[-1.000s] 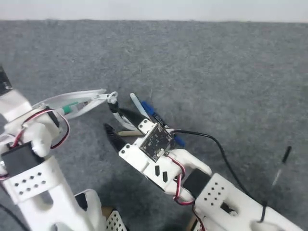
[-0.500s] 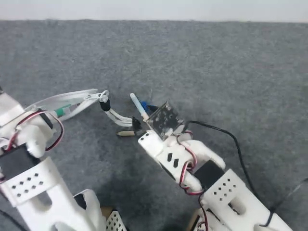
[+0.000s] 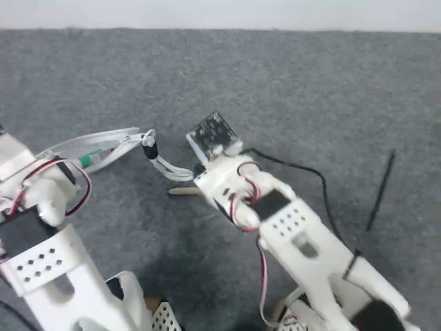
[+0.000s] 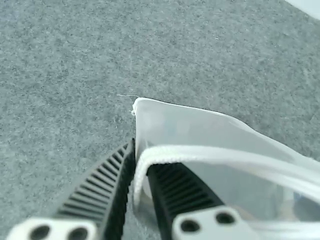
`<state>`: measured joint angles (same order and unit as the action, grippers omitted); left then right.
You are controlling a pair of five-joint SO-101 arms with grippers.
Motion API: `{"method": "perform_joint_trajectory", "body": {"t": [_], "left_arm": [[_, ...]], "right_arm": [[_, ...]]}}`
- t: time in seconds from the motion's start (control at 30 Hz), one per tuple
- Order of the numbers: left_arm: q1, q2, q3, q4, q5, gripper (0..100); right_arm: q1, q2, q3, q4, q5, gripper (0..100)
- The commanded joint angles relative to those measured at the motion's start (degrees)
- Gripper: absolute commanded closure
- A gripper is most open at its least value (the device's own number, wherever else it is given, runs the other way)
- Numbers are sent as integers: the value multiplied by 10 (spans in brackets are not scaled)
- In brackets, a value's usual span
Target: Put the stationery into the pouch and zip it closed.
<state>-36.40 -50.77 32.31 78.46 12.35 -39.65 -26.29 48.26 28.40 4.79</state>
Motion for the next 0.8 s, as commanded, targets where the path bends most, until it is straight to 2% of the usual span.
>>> {"method": "perform_joint_trajectory", "body": {"t": [0.0,0.2,0.5,0.77], "left_arm": [[-2,1,-22,-25,9,991],[-2,1,-22,-25,9,991],[-2,1,-22,-23,8,991],[-2,1,-22,-22,7,991]], "right_arm": [[16,57,-74,8,-4,855],[39,175,-147,14,-2,854],[47,316,-314,155,-2,854],[52,406,-383,166,23,855]]}}
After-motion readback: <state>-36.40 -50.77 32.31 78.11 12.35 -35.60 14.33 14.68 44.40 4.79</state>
